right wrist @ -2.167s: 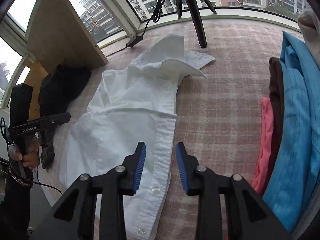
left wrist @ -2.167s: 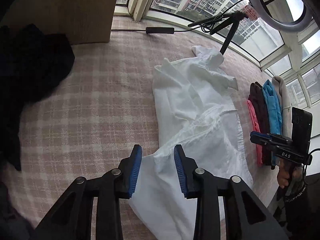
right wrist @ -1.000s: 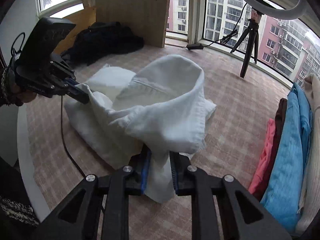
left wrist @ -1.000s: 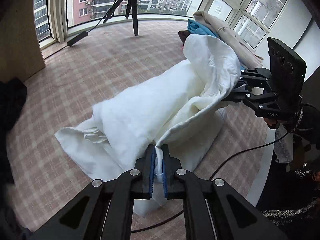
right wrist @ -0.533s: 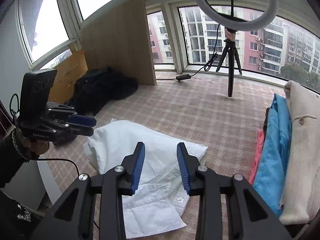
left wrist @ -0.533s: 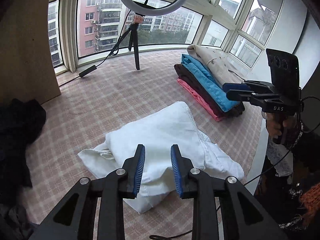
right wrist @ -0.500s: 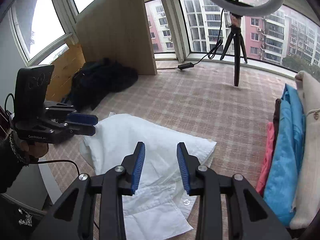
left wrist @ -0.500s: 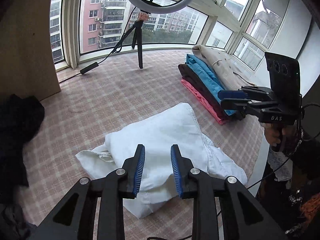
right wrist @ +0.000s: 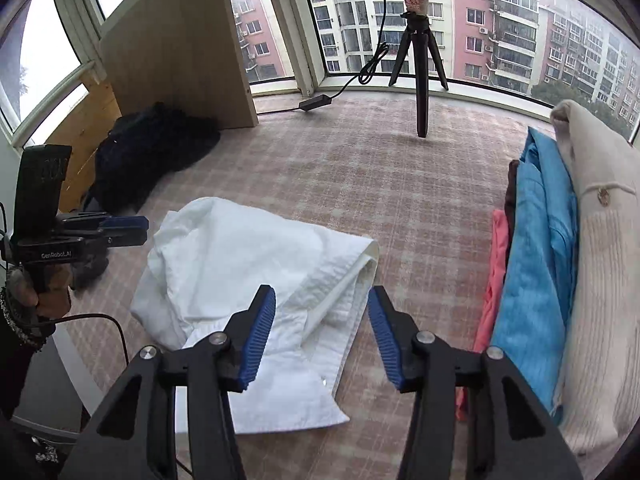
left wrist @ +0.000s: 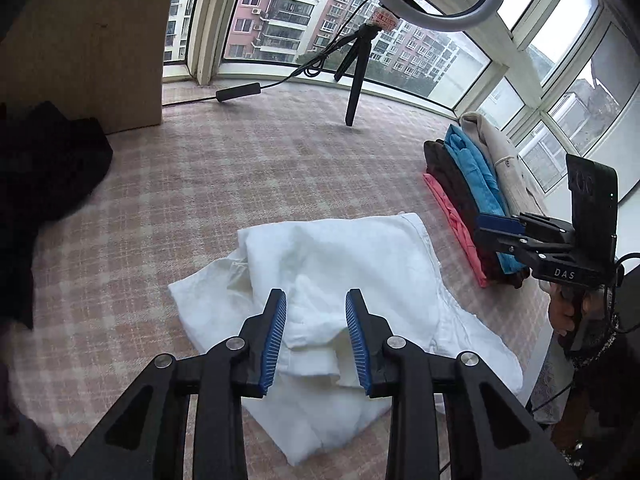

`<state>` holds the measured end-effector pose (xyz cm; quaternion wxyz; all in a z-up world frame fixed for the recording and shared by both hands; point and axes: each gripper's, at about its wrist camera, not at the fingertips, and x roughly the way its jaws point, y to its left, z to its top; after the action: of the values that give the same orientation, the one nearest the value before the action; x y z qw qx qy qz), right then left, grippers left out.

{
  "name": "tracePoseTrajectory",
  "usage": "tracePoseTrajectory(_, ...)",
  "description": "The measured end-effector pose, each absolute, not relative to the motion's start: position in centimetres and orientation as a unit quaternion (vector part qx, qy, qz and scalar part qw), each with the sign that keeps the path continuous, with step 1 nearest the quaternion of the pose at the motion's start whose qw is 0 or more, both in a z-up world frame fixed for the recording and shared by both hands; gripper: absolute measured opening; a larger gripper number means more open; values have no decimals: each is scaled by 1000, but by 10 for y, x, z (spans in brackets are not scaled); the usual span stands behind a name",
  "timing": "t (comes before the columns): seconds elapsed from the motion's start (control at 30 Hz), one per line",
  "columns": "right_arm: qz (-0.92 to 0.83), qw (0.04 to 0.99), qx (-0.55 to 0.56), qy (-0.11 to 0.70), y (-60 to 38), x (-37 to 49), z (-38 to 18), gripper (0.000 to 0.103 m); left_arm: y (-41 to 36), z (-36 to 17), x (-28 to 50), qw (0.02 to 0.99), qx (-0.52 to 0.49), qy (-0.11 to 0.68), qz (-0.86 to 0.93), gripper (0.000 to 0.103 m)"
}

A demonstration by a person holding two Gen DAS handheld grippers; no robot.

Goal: Fold clothes

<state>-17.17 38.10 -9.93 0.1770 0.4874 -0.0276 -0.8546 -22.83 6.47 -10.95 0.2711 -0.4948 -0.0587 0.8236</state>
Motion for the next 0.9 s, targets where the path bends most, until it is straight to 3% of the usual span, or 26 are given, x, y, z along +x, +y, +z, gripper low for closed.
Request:
tracePoseTrajectory(0.2,-756,233,576,-206,389,-108,-142,56,54,-109,-211,261,-500,-14,826,30)
tracePoseTrajectory(0.3,-746,245,582,-211,363,-115,-153,56,67,-122,-223,260,-507,10,822,30)
tracePoseTrajectory(0.4,-771,235,578,-129,351,-123,-137,55,79,-137,-235,262,-518,24,814,30)
tracePoseTrajectory(0.43,-778,231,576,-101,347,-125,-132,50,82,-143,-239,265,-525,27,808,30)
tracePoseTrajectory(0.47,-784,227,573,-74,343,-128,-127,13,86,-149,-242,269,-532,29,803,30)
tracePoseTrajectory(0.5,-790,223,570,-46,339,-131,-122,5,89,-156,-245,270,-540,33,797,30)
tracePoseTrajectory(0.63,-805,204,553,65,324,-141,-100,5,94,-179,-239,271,-566,44,777,34)
tracePoseTrajectory(0.77,-705,207,673,88,343,-126,-131,9,83,-161,-223,275,-565,50,777,29)
tracePoseTrajectory(0.9,-781,189,591,65,363,-126,-83,9,72,-112,-214,290,-515,33,806,30)
